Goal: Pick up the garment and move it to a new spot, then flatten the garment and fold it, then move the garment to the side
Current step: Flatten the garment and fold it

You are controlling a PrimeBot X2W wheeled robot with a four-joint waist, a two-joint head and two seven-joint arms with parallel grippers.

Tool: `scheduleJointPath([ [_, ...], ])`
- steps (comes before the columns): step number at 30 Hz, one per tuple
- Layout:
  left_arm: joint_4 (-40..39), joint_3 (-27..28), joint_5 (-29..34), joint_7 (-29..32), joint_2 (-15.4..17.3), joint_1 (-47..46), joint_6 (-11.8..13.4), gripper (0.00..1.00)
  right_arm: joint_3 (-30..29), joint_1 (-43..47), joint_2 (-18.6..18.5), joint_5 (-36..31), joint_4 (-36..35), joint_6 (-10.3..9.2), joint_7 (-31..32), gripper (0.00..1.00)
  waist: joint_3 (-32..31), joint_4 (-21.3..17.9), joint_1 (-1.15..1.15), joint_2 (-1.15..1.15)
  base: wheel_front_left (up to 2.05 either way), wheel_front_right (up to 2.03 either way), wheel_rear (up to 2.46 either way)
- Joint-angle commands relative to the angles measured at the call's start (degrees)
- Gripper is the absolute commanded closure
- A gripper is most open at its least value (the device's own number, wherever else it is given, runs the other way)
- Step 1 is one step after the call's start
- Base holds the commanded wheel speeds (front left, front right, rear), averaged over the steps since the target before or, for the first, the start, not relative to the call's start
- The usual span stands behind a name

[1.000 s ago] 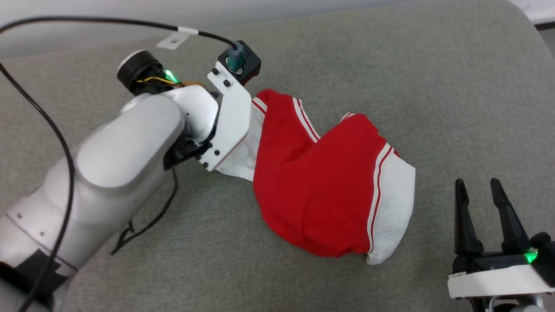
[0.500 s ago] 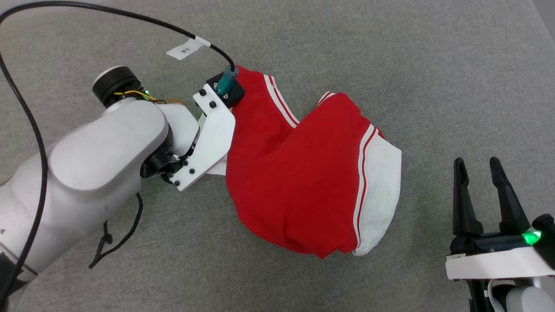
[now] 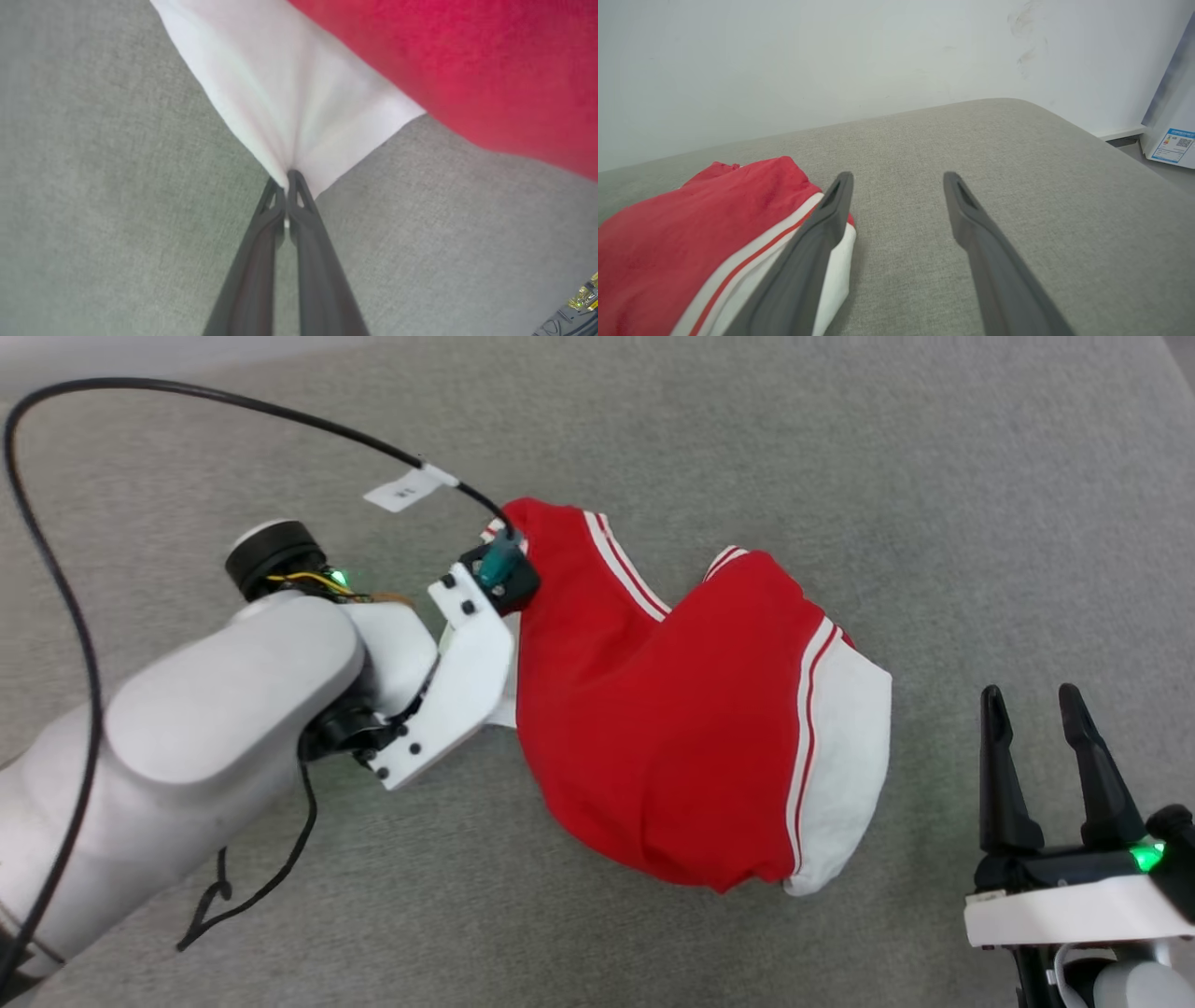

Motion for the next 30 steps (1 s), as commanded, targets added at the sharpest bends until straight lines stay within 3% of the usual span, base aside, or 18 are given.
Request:
scheduleJointPath([
  [1,0.12,-0.06,-0.37,-0.48,0.96,1.08,0.03,1.00,-0.26,0.57,0.10,-0.59,0.12,-0.02,-0.09,0.00,-1.81,1.80,-0.01,0.00,0.00,0.00,0.00],
  [12,5.52,-0.03,-3.77,-4.77,13.58,5.72,0.04,1.00,-0.78,2.42,0.11,-2.36,0.04,-0.02,-0.10,0.00,-5.38,5.31,-0.01,0.00,0.00,0.00,0.00],
  [19,12.49,0.31,-5.69,-8.29,16.52,10.47,1.77,1.00,-0.72,2.86,0.11,-3.27,-0.08,-0.02,-0.10,0.00,-5.27,5.32,-0.01,0.00,0.00,0.00,0.00],
  [20,13.23,0.58,-6.11,-9.49,16.17,11.16,2.10,0.92,-0.70,2.89,0.11,-3.34,0.06,-0.02,-0.10,0.00,-5.42,5.31,-0.01,0.00,0.00,0.00,0.00],
  [21,13.65,0.85,-5.96,-11.39,15.70,11.65,2.34,0.07,-0.73,2.99,0.11,-3.35,0.17,-0.02,-0.09,0.00,-5.66,5.35,-0.01,0.00,0.00,0.00,0.00],
  [22,13.99,1.28,-5.89,-13.61,15.08,12.00,2.50,0.00,-0.89,3.13,0.11,-3.47,0.29,-0.02,-0.10,0.00,-6.06,5.50,-0.01,0.00,0.00,0.00,0.00],
  [28,14.81,4.03,-1.68,-31.91,12.68,13.31,4.14,0.00,-2.70,3.34,0.11,-5.09,0.15,-0.02,-0.10,0.00,-10.64,6.89,-0.01,0.00,0.00,0.00,0.00],
  [30,14.05,5.39,-0.24,-39.22,12.12,14.31,5.94,0.00,-3.78,2.99,0.10,-6.25,-0.44,-0.02,-0.09,0.00,-12.12,7.43,-0.01,0.00,0.00,0.00,0.00],
])
